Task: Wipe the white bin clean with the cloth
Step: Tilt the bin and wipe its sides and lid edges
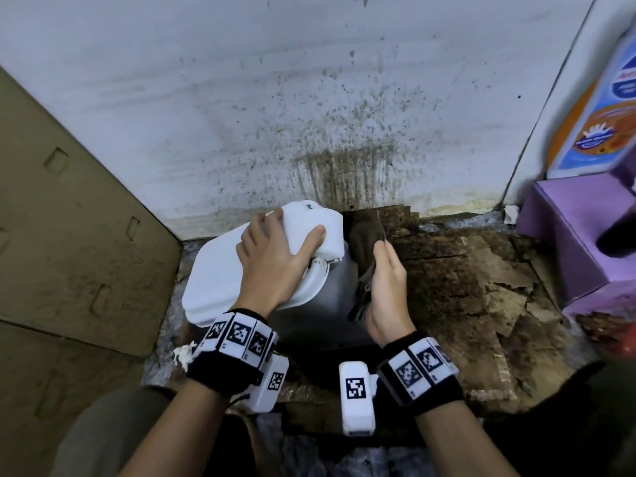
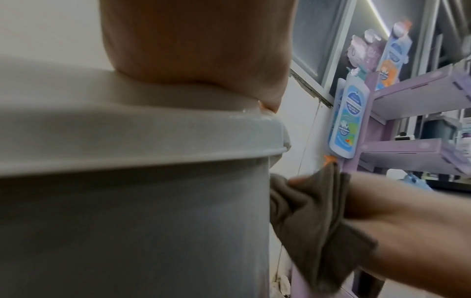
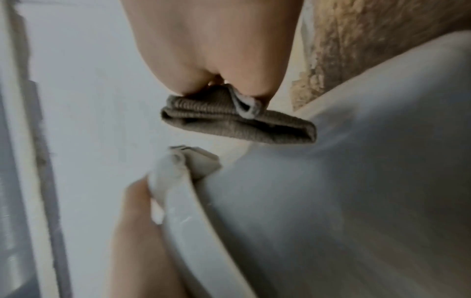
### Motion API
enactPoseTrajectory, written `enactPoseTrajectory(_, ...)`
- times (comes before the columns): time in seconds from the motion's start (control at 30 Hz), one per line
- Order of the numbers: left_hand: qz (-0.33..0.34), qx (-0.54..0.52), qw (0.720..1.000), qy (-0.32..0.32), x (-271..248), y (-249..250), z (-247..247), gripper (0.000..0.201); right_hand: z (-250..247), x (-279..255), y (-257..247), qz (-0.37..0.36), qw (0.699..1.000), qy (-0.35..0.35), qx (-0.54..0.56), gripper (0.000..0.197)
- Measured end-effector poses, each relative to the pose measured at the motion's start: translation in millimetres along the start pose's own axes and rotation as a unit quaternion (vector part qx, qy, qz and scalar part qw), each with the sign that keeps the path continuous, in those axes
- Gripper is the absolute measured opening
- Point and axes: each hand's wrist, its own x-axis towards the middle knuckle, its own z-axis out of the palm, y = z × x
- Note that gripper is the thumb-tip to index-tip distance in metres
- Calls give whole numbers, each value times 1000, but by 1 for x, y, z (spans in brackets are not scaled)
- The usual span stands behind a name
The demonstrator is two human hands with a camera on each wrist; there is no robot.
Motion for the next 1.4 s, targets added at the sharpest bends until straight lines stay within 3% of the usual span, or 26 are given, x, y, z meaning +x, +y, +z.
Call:
enactPoseTrajectory(0.13,7,44,999,0,-6,23,13,105,7,-11,-41,-67,997,5,-30,46)
enactPoseTrajectory(0.3,21,21,1000,9,-22,47,35,91,1,-21,-49,-165,959,-31,-230,44)
enactPoseTrajectory(0.4,22,-67,997,12,-29,53,35,86,-11,-18,-50,-169,943,-37,-286,46)
enactPoseTrajectory(0.5,4,-192,981,-3,-31,50,23,62,-23,-13,-56,-162,923,-48,-346,49)
enactPoseTrajectory(0.67,-41,-115,992,19,-18,8,2,57,-50,4,-68,-146,899,-37,-411,50)
enactPoseTrajectory(0.77,-105,-37,994,20,-12,-24,-4,59,-66,11,-73,-138,894,-14,-425,51)
enactPoseTrajectory(0.87,-148,-54,987,-32,-13,-42,-5,63,-76,13,-73,-148,889,16,-433,49)
enactPoseTrajectory(1.0,-116,-101,979,-131,-24,-57,4,73,-77,15,-67,-175,895,60,-406,44)
enactPoseTrajectory(1.17,-100,-108,977,-152,-26,-66,5,79,-84,30,-65,-133,933,156,-296,41)
enactPoseTrajectory(1.3,-94,-125,976,-153,-23,-69,5,79,-72,16,-78,-257,883,193,-343,36)
enactPoseTrajectory(1.4,-91,-129,976,-149,-22,-71,7,75,-43,-2,-79,-313,847,103,-416,37)
